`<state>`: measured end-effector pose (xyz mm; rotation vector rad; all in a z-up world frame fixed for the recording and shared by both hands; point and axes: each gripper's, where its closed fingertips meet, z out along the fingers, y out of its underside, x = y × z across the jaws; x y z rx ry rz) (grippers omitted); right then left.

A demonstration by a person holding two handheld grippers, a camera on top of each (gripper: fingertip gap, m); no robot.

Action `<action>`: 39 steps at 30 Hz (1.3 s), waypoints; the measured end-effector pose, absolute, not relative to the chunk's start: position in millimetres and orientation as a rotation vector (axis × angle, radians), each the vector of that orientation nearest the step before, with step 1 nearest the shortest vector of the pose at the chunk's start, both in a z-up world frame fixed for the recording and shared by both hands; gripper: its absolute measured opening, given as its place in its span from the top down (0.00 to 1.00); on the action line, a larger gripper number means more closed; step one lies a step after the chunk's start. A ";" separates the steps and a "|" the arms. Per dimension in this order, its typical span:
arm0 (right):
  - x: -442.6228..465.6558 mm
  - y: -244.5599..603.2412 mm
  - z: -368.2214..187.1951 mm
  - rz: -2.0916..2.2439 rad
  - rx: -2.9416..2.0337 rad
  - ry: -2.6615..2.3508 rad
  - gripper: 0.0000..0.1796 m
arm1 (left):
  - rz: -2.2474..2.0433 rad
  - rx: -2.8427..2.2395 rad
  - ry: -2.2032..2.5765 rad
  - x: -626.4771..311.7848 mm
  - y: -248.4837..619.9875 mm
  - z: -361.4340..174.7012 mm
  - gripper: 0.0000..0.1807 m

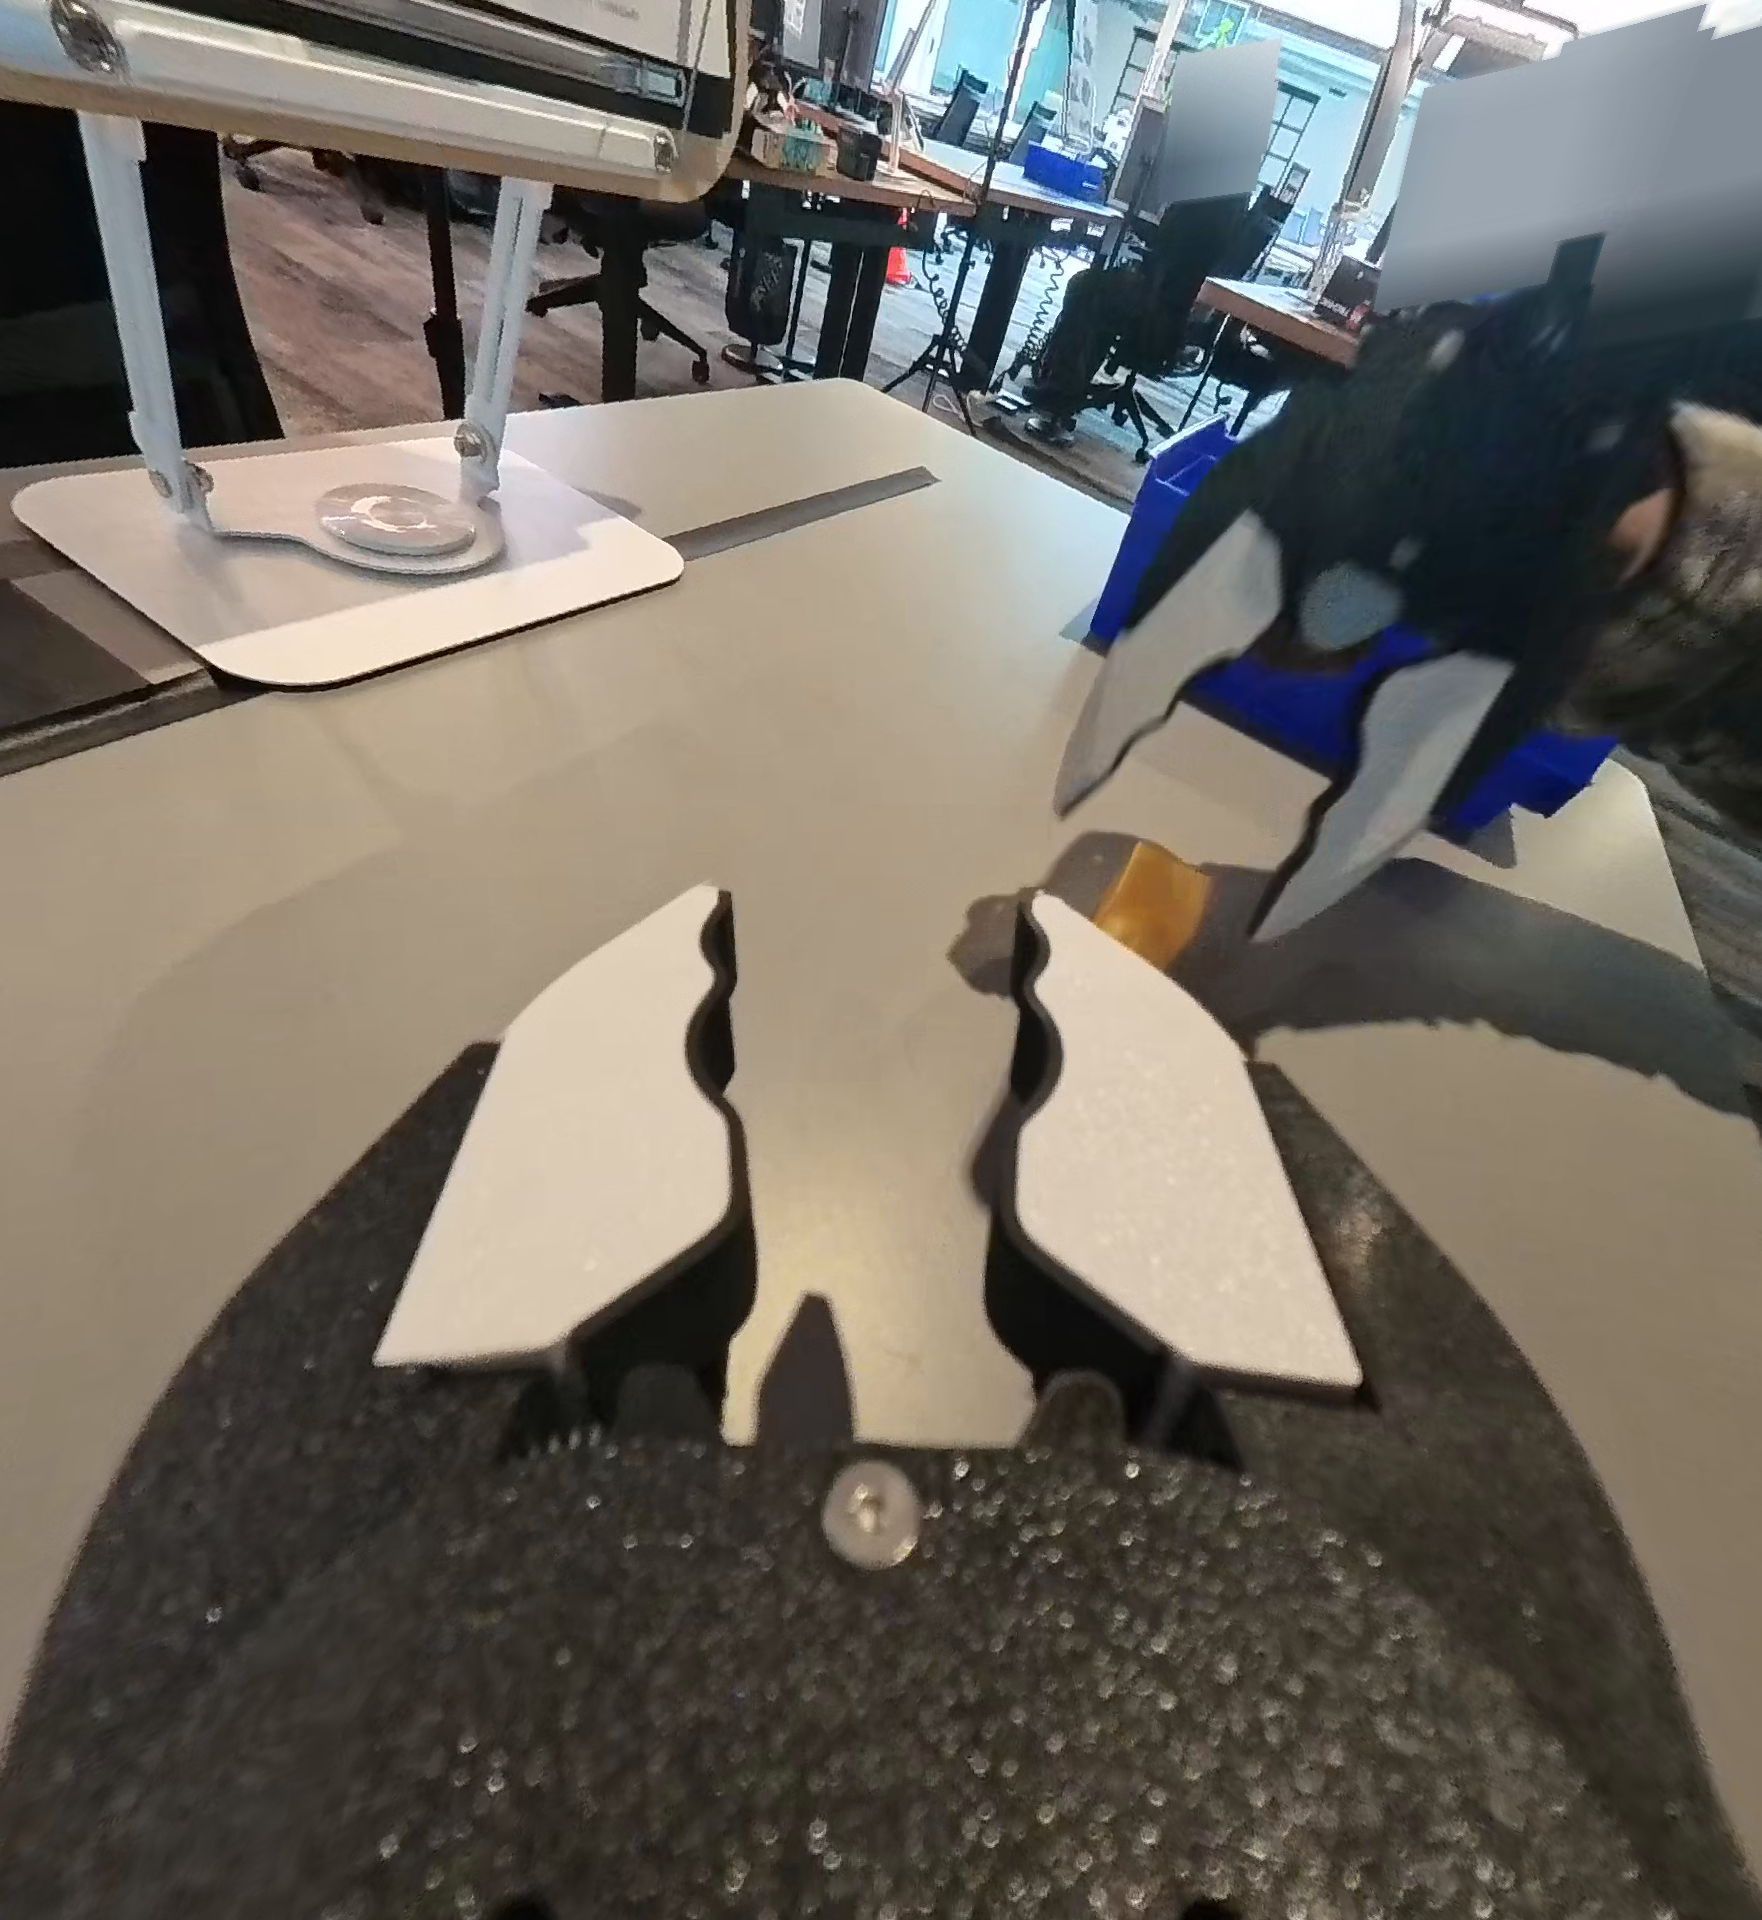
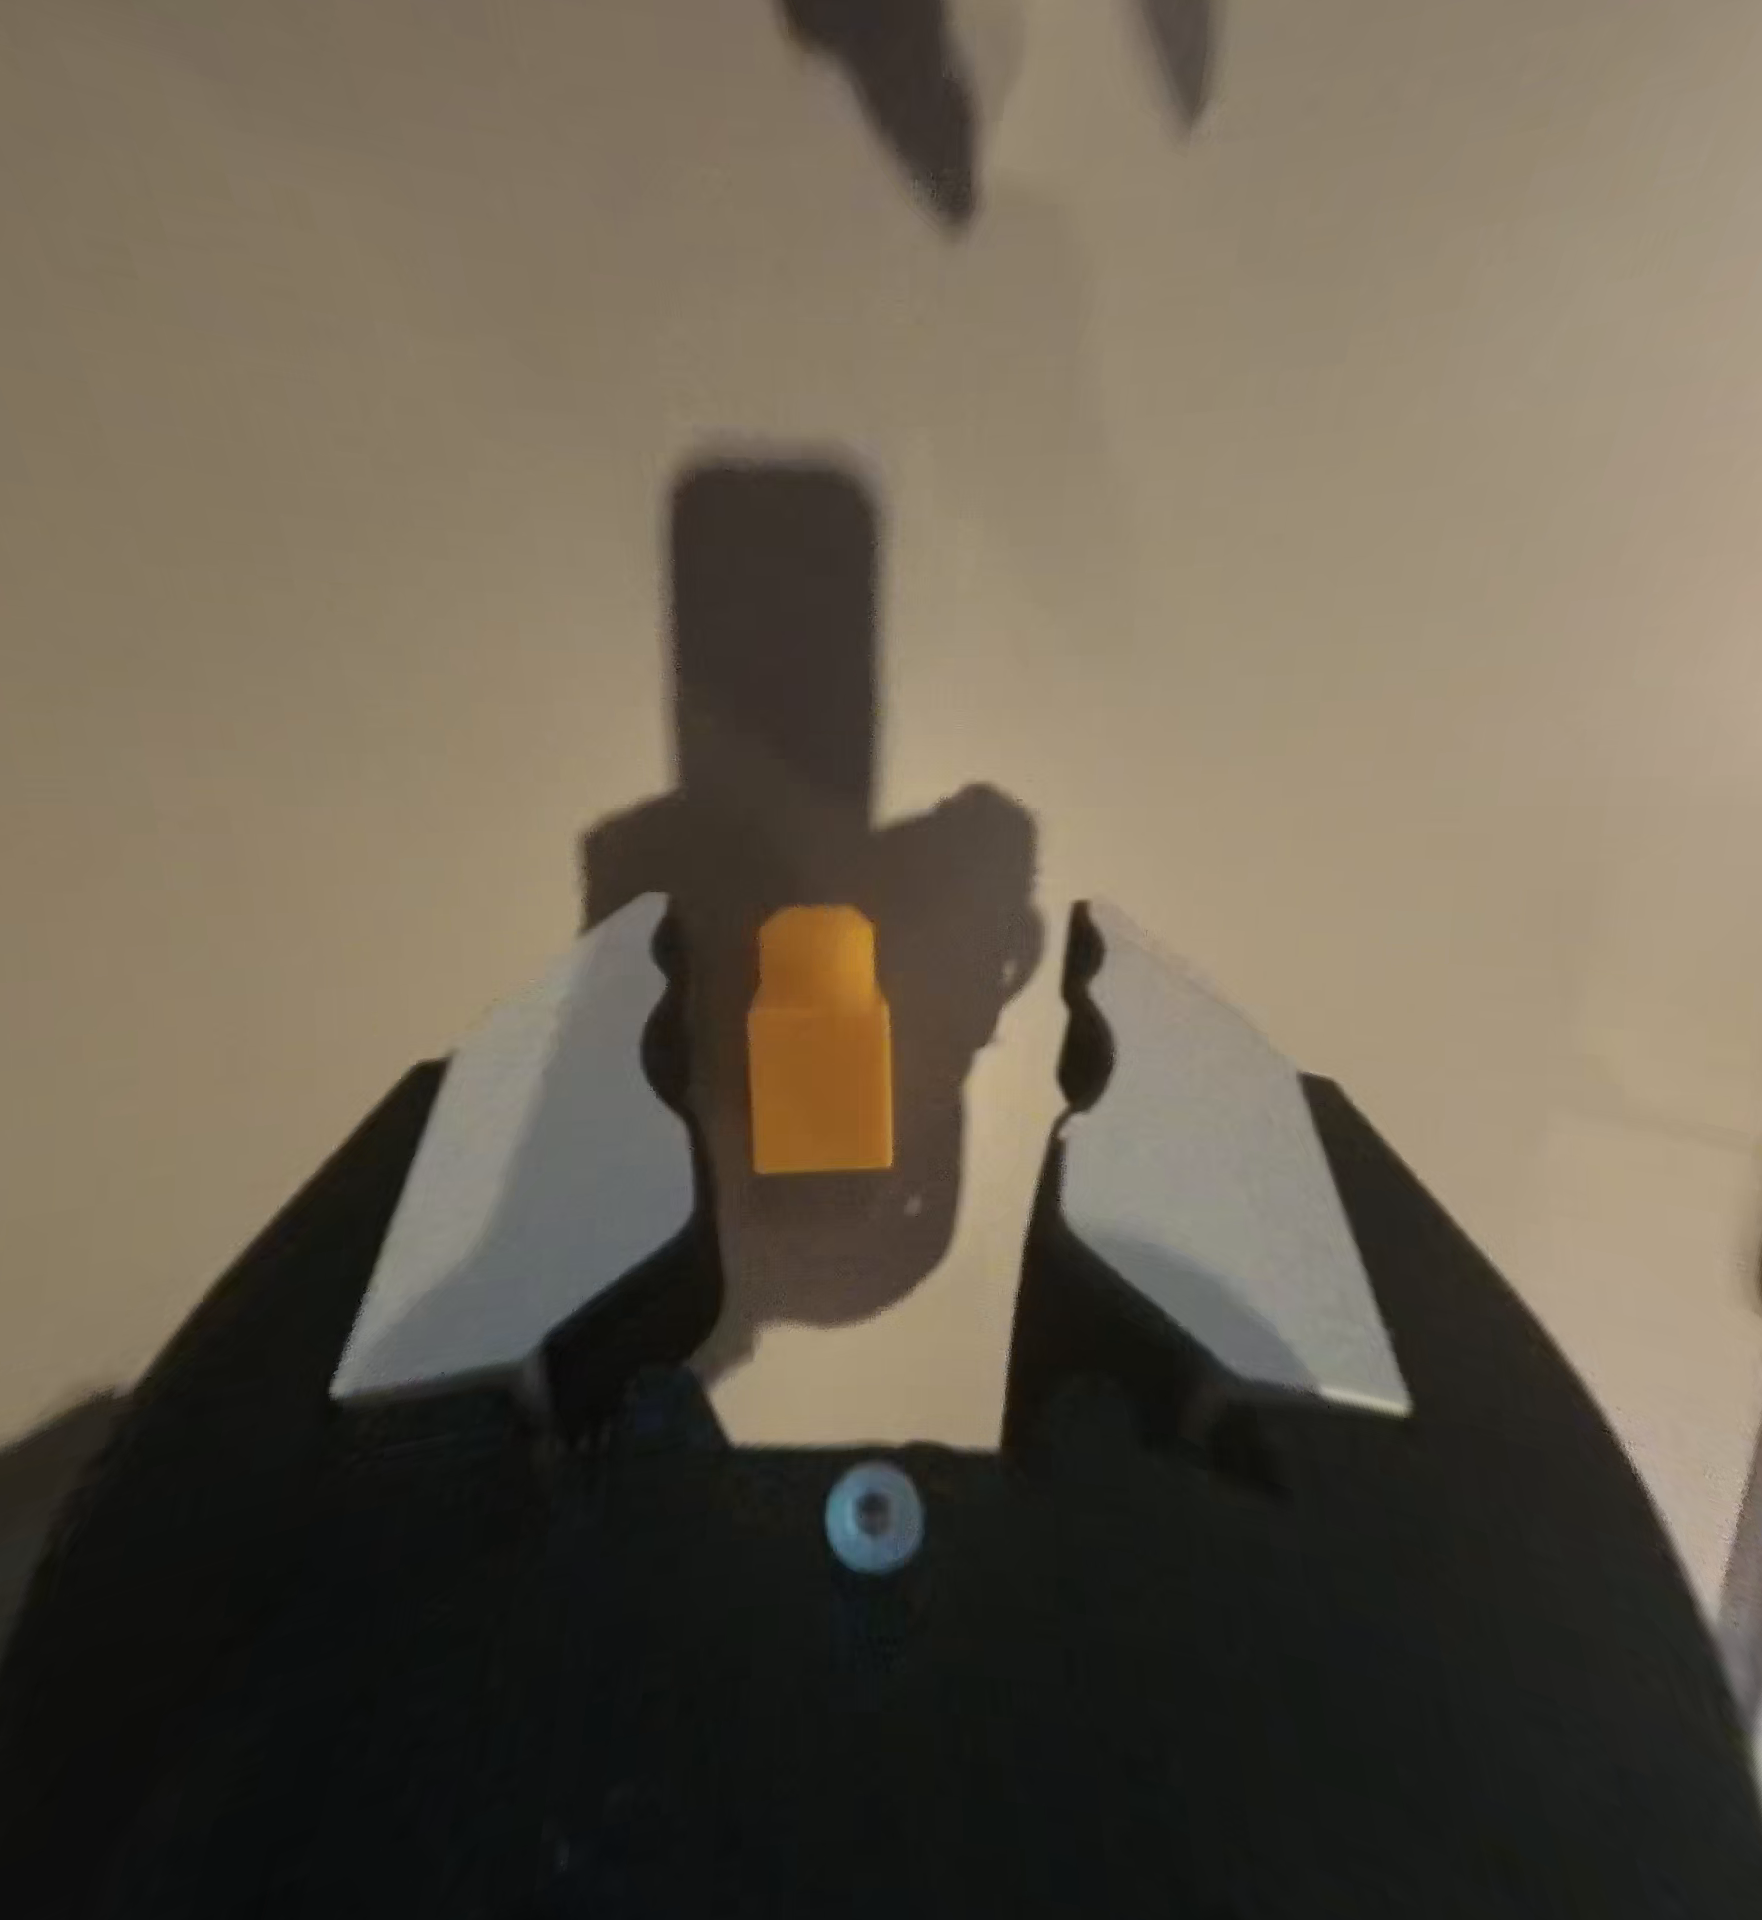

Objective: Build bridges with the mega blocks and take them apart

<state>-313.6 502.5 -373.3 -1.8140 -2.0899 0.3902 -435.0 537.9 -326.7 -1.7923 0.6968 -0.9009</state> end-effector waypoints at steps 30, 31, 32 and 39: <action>-235.5 465.1 -310.9 0.884 -1.381 -1.070 0.55 | -0.140 -2.104 0.659 -588.5 421.3 -215.8 0.71; -235.7 464.7 -310.0 0.892 -1.378 -1.065 0.56 | -0.051 -2.208 0.624 -622.5 411.5 -220.7 0.71; -236.2 464.3 -309.6 0.904 -1.377 -1.062 0.56 | 0.025 -2.321 0.576 -655.7 400.4 -227.9 0.71; -244.0 459.9 -314.9 0.935 -1.390 -1.087 0.56 | 0.176 -2.910 0.216 -783.1 332.1 -313.3 0.75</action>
